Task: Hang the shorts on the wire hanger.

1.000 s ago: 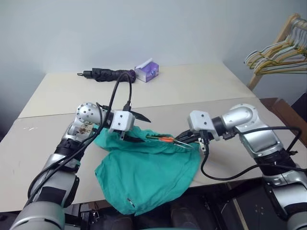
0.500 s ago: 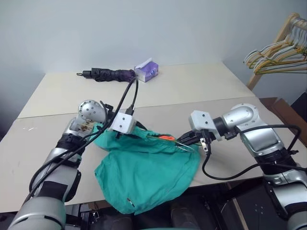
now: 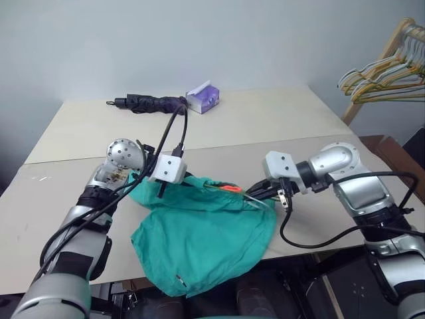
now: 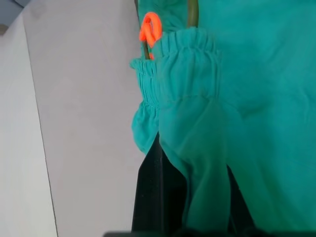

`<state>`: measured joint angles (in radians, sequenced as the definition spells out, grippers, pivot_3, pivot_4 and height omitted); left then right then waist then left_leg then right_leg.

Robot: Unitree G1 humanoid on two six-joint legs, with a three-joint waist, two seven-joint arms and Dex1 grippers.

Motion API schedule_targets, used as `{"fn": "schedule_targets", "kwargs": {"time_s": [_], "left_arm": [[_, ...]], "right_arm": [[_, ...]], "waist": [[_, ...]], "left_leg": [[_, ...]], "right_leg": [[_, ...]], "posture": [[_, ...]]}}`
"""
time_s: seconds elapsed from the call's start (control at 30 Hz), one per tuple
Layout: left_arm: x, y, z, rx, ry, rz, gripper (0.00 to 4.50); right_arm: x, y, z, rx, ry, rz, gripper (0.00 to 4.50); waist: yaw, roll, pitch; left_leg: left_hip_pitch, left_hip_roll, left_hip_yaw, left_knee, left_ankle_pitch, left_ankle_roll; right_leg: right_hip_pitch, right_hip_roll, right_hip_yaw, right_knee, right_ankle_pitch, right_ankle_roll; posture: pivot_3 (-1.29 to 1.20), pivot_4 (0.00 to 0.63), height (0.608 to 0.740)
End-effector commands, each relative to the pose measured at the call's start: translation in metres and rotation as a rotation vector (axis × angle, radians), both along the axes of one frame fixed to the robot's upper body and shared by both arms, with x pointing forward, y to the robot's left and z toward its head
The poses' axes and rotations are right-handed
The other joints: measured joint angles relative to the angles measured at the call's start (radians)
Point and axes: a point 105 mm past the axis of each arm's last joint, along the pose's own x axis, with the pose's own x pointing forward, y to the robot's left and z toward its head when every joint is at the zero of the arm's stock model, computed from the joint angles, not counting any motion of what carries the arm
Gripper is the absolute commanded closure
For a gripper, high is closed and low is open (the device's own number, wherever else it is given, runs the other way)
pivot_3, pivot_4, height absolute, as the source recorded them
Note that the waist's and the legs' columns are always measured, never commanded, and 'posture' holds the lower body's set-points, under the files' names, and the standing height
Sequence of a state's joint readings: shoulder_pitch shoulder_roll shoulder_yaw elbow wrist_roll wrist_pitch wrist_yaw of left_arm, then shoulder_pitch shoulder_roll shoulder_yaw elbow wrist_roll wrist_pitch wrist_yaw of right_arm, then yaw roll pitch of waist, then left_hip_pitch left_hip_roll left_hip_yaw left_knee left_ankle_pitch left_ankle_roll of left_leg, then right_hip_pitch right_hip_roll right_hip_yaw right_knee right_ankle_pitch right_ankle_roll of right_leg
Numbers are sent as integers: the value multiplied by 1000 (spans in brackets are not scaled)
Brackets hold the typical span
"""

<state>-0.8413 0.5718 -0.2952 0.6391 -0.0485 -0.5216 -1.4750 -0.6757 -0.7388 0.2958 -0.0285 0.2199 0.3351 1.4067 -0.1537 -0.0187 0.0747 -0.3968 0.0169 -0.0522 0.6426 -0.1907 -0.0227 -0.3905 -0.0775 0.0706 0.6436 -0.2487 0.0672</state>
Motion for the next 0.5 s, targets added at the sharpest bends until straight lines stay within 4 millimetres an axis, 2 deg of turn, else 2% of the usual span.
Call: {"fn": "schedule_targets", "kwargs": {"time_s": [0.03, 0.3, 0.33, 0.5], "left_arm": [[-1, 4, 12, -46, -17, 13, 4500], [1, 8, 16, -105, 43, 72, 4500], [2, 9, 16, -110, 50, 78, 4500], [11, 5, 33, -248, 159, 160, 4500]], "right_arm": [[6, -4, 20, 51, -57, -30, 2801], [18, -44, 45, 129, -86, -226, 220], [19, -49, 50, 145, -95, -258, 40], [20, -88, 66, 227, -113, -433, 40]], "waist": [[-1, 0, 0], [-2, 0, 0], [-2, 0, 0], [-8, 0, 0]], "left_leg": [[0, 0, 0, 0, 0, 0], [0, 0, 0, 0, 0, 0], [0, 0, 0, 0, 0, 0], [0, 0, 0, 0, 0, 0]], "right_leg": [[0, 0, 0, 0, 0, 0], [0, 0, 0, 0, 0, 0], [0, 0, 0, 0, 0, 0], [0, 0, 0, 0, 0, 0]], "posture": [[-128, 8, 740], [-163, 17, 740], [-165, 18, 740], [-191, 22, 740]]}}
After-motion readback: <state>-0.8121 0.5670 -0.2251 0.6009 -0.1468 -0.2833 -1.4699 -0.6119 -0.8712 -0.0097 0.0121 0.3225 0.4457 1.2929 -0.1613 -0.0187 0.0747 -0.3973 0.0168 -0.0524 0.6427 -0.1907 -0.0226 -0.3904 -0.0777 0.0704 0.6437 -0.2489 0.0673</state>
